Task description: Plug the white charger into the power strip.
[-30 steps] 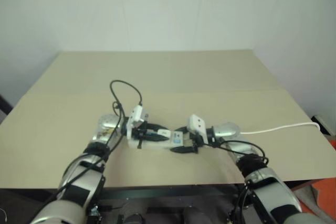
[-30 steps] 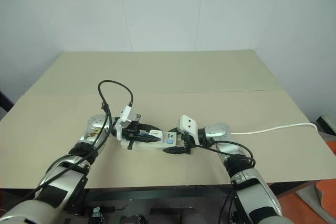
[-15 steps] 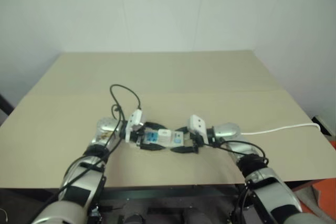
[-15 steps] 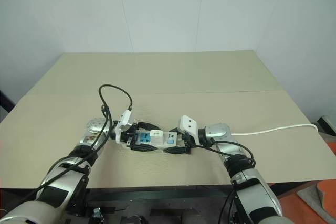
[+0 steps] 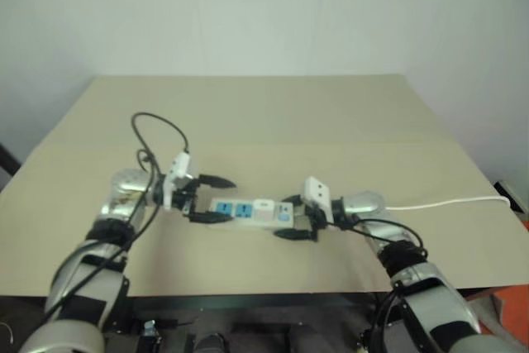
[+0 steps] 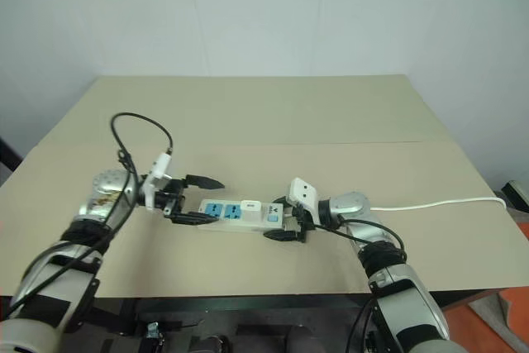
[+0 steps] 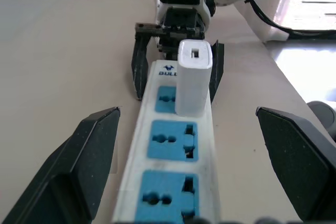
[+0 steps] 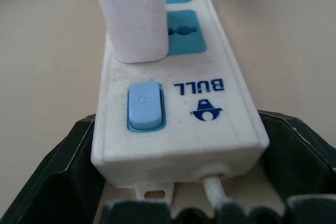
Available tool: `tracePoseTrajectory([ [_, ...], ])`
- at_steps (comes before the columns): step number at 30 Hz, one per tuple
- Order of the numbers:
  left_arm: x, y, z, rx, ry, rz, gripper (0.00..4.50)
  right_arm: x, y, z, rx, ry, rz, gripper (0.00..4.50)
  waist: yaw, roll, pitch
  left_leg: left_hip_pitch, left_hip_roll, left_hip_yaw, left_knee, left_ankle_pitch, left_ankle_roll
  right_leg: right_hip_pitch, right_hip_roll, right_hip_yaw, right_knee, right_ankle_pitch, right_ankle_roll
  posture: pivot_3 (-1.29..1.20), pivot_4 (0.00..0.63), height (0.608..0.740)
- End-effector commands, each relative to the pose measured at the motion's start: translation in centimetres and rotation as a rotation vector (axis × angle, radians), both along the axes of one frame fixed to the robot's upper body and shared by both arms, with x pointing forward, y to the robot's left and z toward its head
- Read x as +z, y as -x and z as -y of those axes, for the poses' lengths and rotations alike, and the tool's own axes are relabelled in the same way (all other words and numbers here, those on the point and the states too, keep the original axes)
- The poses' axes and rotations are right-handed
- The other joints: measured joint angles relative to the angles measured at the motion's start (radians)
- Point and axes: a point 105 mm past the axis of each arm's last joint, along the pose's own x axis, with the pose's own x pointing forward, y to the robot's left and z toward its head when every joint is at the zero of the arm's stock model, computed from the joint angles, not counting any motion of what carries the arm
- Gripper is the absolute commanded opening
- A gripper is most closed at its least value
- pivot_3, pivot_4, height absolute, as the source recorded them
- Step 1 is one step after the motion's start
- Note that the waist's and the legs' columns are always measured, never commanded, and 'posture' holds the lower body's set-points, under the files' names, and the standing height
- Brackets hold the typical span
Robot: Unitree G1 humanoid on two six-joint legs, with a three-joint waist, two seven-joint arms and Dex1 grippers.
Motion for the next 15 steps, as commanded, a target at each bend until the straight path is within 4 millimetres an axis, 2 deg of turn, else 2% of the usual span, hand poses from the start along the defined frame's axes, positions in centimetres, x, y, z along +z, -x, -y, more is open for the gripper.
tracePoseTrajectory([
  [1,1.2,0.6,-2.6,0.053,0.006,0.043,4.5,3.0,0.5,2.2,0.001,-0.032,0.077,4.47,0.01,0.0,0.0,-0.004,0.0,0.0,0.0,0.0,0.0,-0.005,0.0,0.0,0.0,0.0,0.0,0.0,0.15,0.74],
  [5,2.6,1.7,-5.7,0.117,-0.032,0.093,4.5,5.8,2.5,5.2,0.002,-0.003,0.159,4.47,0.021,0.001,0.004,-0.011,0.0,0.0,-0.002,0.0,0.0,-0.01,-0.001,-0.002,-0.002,0.0,0.0,0.0,0.15,0.74],
  [7,2.4,2.7,-7.4,0.145,-0.097,0.111,4.5,7.1,3.7,6.8,-0.03,0.022,0.22,4.47,0.031,0.001,0.005,-0.011,0.0,0.0,-0.003,0.0,0.0,-0.01,-0.001,-0.002,-0.003,0.0,0.0,0.0,0.15,0.74],
  [9,2.2,3.6,-8.6,0.166,-0.138,0.112,4.5,7.7,5.1,8.5,-0.039,0.077,0.211,4.47,0.036,0.001,0.006,-0.011,0.0,0.001,-0.004,0.0,0.0,-0.01,-0.001,-0.001,-0.004,0.0,0.0,0.0,0.15,0.74],
  [12,2.5,4.9,-9.8,0.196,-0.156,0.127,4.5,8.5,7.1,11.3,-0.089,0.135,0.169,4.47,0.046,0.001,0.006,-0.01,0.0,0.002,-0.004,0.0,0.0,-0.01,-0.002,-0.001,-0.004,0.0,-0.001,0.0,0.15,0.74],
  [15,3.0,5.7,-10.1,0.222,-0.148,0.141,4.5,9.3,8.5,13.1,-0.155,0.144,0.129,4.47,0.056,0.001,0.006,-0.009,0.001,0.003,-0.004,0.0,0.0,-0.009,-0.003,-0.002,-0.005,-0.001,-0.002,0.0,0.15,0.74],
])
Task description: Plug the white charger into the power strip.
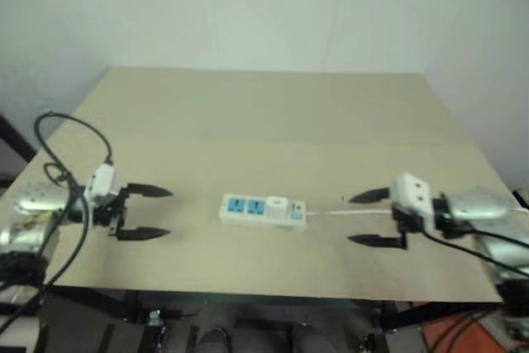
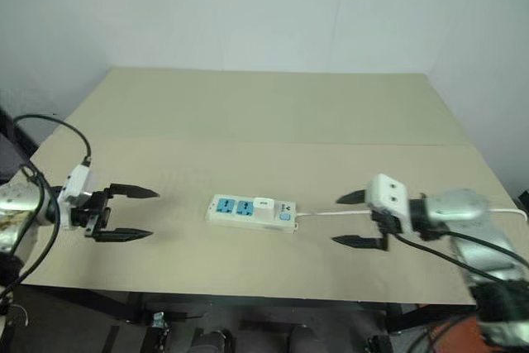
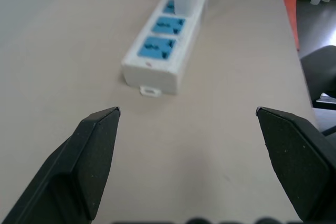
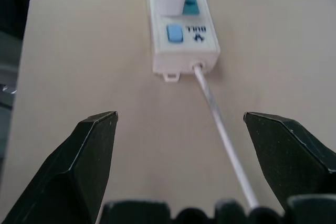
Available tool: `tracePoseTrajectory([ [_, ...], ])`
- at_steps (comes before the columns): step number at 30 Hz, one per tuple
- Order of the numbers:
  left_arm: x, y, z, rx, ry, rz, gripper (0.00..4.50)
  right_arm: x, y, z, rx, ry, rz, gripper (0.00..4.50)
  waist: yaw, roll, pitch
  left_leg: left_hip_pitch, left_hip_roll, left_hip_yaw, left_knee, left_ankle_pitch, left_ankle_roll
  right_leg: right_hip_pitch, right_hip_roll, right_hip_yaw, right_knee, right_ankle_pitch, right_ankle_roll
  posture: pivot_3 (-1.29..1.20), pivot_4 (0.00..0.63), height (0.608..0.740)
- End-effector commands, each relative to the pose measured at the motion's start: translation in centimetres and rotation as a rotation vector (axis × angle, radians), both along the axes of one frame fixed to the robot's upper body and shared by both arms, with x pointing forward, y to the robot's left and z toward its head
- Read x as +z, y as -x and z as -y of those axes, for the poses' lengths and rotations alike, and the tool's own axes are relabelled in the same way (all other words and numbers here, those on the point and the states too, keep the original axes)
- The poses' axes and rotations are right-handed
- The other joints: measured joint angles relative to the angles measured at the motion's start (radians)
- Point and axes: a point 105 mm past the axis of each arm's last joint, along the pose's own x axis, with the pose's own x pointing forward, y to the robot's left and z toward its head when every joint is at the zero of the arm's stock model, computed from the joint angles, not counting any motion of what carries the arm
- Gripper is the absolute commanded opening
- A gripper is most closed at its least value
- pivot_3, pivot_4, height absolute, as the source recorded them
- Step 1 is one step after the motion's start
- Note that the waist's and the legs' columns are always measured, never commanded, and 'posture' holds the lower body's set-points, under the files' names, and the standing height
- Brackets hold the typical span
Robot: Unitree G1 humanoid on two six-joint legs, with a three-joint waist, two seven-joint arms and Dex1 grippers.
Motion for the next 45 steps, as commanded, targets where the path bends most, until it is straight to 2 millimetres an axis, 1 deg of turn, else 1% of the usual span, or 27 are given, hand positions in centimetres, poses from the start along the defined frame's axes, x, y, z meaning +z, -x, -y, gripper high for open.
tracePoseTrajectory([
  [1,2.4,0.4,-0.1,0.01,0.011,0.083,4.5,2.5,1.2,0.8,-0.037,-0.033,0.029,4.47,0.005,0.0,0.0,0.001,0.0,0.0,0.001,0.0,0.0,0.0,0.0,0.0,0.0,0.0,0.0,0.0,0.15,0.74],
  [5,2.5,0.5,0.4,0.017,0.021,0.092,4.5,3.0,2.0,1.4,-0.09,-0.045,0.027,4.47,0.01,0.0,0.0,0.005,0.001,0.001,0.001,0.0,0.0,0.003,0.0,0.0,0.0,0.0,-0.001,0.0,0.15,0.74],
  [13,2.4,-0.3,1.6,0.013,0.004,0.117,4.5,3.5,2.4,2.0,-0.187,-0.069,0.071,4.47,0.011,-0.001,0.0,0.003,0.0,0.002,0.0,0.0,0.0,0.002,0.0,0.001,0.0,0.0,0.0,0.0,0.15,0.74],
  [19,2.1,-1.2,2.4,-0.004,-0.006,0.108,4.5,3.1,3.1,2.4,-0.231,-0.057,0.086,4.47,0.014,-0.001,0.0,0.003,0.0,0.002,0.001,0.0,0.0,0.003,0.0,0.001,0.0,0.001,0.0,0.0,0.15,0.74],
  [24,3.1,-1.8,2.7,-0.021,-0.007,0.134,4.5,3.2,3.3,2.4,-0.251,-0.059,0.104,4.47,0.009,-0.001,0.0,0.003,0.0,0.002,0.002,0.0,0.0,0.003,0.001,0.001,0.0,0.001,0.0,0.0,0.15,0.74],
  [28,3.2,-2.0,3.1,-0.055,-0.016,0.129,4.5,3.2,3.3,2.3,-0.259,-0.053,0.114,4.47,0.007,-0.001,0.0,0.003,0.0,0.002,0.001,0.0,0.0,0.003,0.001,0.002,0.0,0.001,0.0,0.0,0.15,0.74],
  [32,3.2,-2.6,3.8,-0.065,-0.007,0.129,4.5,3.3,3.5,2.2,-0.269,-0.051,0.121,4.47,0.011,-0.001,0.0,0.003,0.0,0.002,0.002,0.0,0.0,0.003,0.001,0.001,0.0,0.001,0.0,0.0,0.15,0.74],
  [36,3.2,-2.9,4.3,-0.087,0.0,0.132,4.5,3.0,3.7,2.3,-0.28,-0.046,0.123,4.47,0.013,-0.002,0.0,0.003,0.0,0.002,0.003,0.0,0.0,0.003,0.001,0.001,0.0,0.001,0.001,0.0,0.15,0.74],
  [40,3.7,-3.4,4.5,-0.089,0.015,0.141,4.5,3.0,3.8,2.1,-0.282,-0.051,0.123,4.47,0.011,-0.002,0.0,0.003,0.0,0.002,0.003,0.0,0.0,0.003,0.001,0.001,0.0,0.001,0.001,0.0,0.15,0.74],
  [42,4.1,-3.7,5.0,-0.101,0.044,0.144,4.5,3.1,3.7,2.5,-0.296,-0.044,0.133,4.47,0.011,-0.002,0.0,0.003,0.0,0.002,0.003,0.0,0.0,0.004,0.001,0.001,0.0,0.001,0.001,0.0,0.15,0.74],
  [45,4.2,-4.1,5.5,-0.114,0.04,0.155,4.5,3.3,3.6,2.9,-0.313,-0.047,0.139,4.47,0.012,-0.002,0.0,0.003,0.0,0.002,0.004,0.0,0.0,0.004,0.001,0.001,0.0,0.001,0.001,0.0,0.15,0.74],
])
